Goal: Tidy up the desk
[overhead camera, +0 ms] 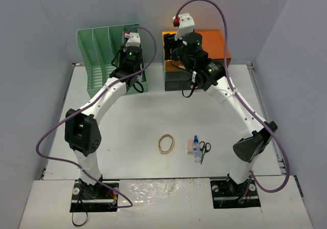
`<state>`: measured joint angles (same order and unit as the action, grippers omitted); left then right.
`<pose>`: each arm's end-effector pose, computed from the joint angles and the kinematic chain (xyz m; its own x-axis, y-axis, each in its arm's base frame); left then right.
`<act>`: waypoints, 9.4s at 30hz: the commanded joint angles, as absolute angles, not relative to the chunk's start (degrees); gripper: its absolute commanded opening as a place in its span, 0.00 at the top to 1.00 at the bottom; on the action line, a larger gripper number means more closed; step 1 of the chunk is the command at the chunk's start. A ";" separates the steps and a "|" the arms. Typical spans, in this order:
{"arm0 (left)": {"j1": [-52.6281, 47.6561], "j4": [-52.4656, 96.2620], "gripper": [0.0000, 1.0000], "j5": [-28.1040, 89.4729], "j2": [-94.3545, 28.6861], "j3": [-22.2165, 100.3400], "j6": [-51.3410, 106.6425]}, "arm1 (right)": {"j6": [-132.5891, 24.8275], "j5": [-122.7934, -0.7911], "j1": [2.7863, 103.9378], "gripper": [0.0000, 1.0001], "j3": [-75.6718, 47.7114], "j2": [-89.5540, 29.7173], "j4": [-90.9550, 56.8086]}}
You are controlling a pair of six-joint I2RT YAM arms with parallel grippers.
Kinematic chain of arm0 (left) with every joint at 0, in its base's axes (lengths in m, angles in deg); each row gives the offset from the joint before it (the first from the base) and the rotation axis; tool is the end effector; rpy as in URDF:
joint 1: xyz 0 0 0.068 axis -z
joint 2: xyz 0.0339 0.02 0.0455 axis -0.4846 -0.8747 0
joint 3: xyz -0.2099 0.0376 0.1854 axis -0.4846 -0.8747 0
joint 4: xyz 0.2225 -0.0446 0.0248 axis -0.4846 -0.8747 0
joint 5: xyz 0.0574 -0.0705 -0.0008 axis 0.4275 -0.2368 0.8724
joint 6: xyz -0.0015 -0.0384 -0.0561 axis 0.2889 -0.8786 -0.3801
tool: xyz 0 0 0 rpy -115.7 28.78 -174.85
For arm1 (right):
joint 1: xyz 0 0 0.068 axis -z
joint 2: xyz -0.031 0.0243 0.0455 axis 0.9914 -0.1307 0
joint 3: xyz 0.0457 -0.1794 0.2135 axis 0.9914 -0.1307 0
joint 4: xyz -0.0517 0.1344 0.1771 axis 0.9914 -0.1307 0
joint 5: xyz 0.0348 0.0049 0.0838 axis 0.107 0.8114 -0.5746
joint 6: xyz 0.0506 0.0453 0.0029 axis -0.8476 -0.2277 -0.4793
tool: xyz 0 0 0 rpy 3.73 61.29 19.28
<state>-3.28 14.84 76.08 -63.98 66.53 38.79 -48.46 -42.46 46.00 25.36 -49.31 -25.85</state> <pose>0.4000 -0.1559 0.3865 -0.1840 0.0816 -0.9795 -0.1879 0.9753 0.1166 0.3155 0.2197 0.5049 0.0616 0.0752 -0.9953 -0.4216 0.9058 0.0424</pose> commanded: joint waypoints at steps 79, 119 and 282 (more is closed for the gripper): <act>17.91 -11.67 0.18 66.89 -34.29 58.39 26.49 | -124.22 -83.82 90.22 0.32 -29.80 -51.29 53.28; 17.95 -10.70 0.18 66.72 -36.79 59.53 27.45 | -129.26 -83.72 89.05 0.37 -32.71 -52.06 51.04; 14.78 -11.66 0.18 67.42 -27.83 54.90 25.60 | -95.43 -37.96 67.73 1.00 4.99 -41.27 -34.74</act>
<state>15.18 -13.78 67.37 -29.41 52.89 25.58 -92.22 -40.27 64.18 6.01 -42.04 -40.72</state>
